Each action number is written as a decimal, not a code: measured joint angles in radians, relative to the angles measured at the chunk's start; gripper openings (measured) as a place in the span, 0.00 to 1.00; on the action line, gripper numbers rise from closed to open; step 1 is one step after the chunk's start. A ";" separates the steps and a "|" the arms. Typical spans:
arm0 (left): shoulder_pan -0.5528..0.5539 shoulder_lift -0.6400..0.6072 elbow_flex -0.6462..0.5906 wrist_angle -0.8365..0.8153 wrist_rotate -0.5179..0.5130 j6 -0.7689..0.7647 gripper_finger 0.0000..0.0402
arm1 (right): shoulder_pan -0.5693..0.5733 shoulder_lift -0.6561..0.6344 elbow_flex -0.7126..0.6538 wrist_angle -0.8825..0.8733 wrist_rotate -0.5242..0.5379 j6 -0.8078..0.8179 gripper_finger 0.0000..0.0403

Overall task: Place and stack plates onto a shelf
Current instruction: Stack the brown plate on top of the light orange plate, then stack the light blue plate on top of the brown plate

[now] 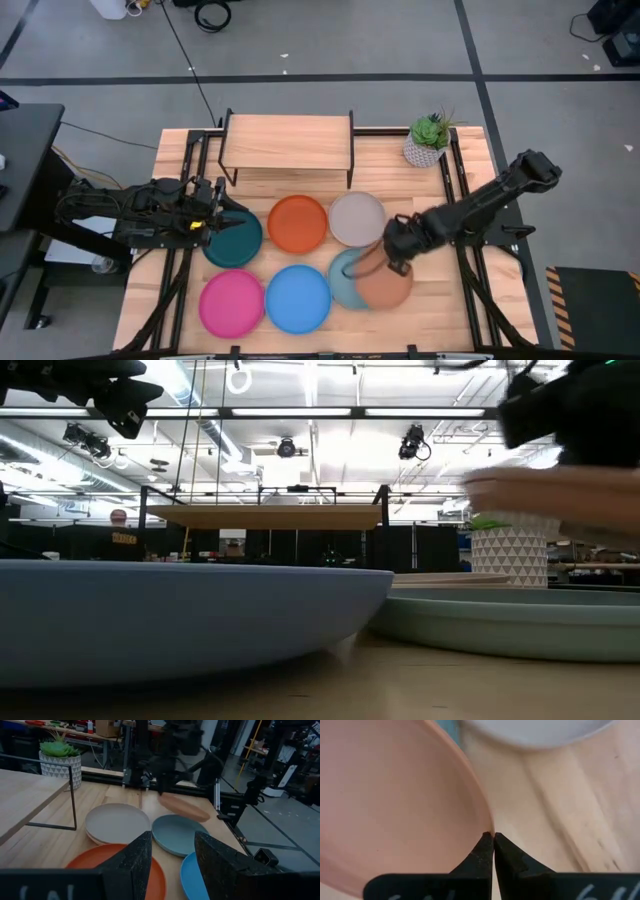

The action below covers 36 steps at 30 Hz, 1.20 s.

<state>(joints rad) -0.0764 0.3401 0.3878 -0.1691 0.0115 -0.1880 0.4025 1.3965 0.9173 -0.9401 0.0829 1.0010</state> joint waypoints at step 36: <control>0.000 0.000 0.000 -0.002 -0.019 -0.005 0.39 | -0.651 0.099 0.116 0.034 -0.045 -0.483 0.33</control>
<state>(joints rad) -0.0761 0.3401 0.3878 -0.1707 -0.0071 -0.1932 -0.2488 1.4951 1.0335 -0.9058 0.0380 0.5184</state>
